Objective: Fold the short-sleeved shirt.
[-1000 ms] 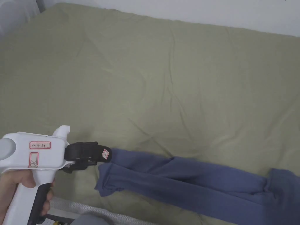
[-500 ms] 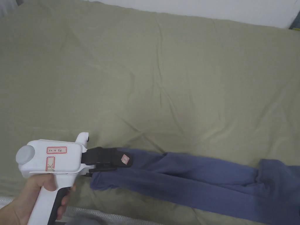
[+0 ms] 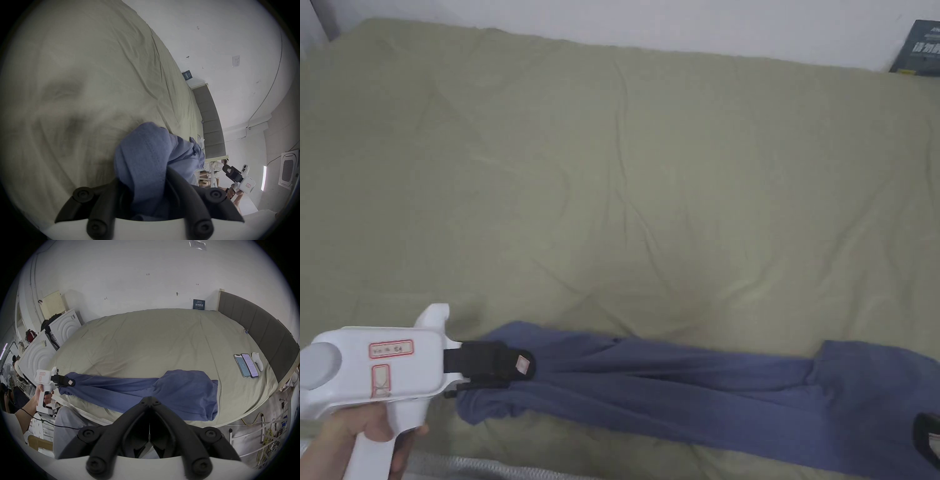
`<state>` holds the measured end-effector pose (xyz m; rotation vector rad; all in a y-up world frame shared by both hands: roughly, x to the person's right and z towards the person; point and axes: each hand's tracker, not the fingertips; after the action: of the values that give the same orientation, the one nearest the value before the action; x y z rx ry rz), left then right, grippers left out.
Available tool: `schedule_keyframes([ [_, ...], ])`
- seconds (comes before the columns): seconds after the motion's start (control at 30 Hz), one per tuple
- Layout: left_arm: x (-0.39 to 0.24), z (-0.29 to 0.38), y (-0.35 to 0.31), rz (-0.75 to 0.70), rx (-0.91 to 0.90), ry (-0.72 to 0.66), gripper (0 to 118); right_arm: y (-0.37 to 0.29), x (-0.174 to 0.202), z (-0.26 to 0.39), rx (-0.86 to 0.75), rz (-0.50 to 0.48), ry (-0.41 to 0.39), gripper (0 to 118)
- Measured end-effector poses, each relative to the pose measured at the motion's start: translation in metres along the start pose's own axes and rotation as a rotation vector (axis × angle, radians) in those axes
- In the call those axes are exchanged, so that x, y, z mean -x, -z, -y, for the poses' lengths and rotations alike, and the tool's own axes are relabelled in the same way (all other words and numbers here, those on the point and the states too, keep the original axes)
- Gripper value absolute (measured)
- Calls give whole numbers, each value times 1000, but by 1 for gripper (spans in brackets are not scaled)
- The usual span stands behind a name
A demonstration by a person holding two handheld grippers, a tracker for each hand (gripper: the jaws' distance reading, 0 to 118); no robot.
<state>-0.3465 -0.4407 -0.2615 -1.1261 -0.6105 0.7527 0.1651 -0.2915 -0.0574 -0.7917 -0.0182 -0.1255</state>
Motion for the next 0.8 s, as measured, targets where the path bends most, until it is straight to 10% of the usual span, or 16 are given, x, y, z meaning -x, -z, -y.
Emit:
schedule_keyframes([
  [0.4, -12, -8, -126, -248, -160, -1, 9, -1, -12, 3, -41, -40, 31, 1],
  [0.8, -149, 17, -29, -326, -38, 275, 9, -13, -19, 17, -61, -26, 26, 1],
])
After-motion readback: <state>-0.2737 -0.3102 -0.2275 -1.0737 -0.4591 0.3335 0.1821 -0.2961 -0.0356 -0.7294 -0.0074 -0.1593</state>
